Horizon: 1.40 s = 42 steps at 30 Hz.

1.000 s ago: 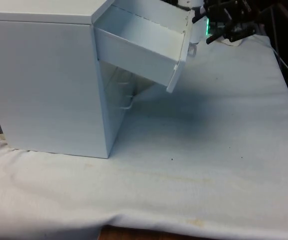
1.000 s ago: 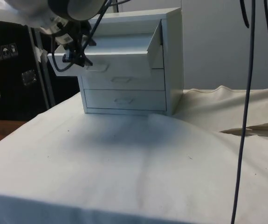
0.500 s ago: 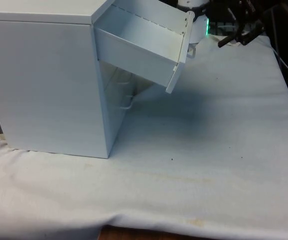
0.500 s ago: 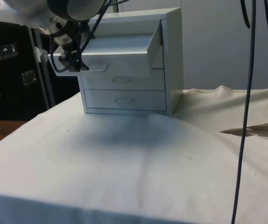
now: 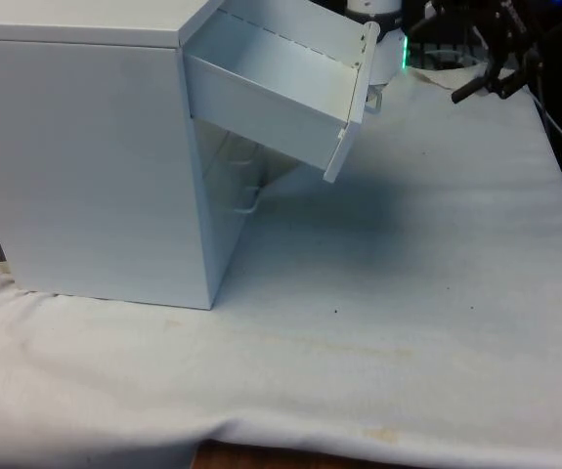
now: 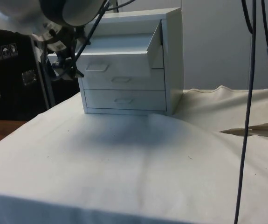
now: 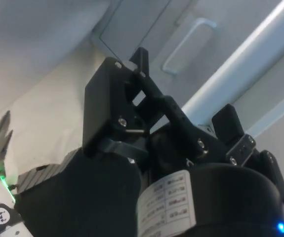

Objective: Open the drawer, then close it.

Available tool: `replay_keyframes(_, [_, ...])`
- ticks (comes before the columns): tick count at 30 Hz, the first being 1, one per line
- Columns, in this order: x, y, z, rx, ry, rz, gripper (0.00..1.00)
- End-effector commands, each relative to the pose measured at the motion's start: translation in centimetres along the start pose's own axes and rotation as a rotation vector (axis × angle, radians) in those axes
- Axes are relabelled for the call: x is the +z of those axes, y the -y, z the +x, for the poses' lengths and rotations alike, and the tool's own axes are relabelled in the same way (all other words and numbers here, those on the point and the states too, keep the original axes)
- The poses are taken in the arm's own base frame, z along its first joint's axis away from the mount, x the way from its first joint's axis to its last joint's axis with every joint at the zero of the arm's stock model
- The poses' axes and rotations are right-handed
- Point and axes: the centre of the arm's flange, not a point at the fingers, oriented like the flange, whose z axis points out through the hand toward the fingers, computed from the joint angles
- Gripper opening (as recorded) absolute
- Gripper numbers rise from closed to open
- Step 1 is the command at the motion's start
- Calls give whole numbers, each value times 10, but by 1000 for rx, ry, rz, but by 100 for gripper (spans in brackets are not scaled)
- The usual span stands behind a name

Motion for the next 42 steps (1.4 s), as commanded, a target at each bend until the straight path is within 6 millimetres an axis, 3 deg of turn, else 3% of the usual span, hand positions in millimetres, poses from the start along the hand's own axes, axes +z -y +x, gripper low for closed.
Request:
replay_keyframes(1, [1,5,1,0,2,24,100])
replay_keyframes(19, [27,24,2,-10,21,69,100])
replay_keyframes(42, [27,24,2,-7,24,57,100])
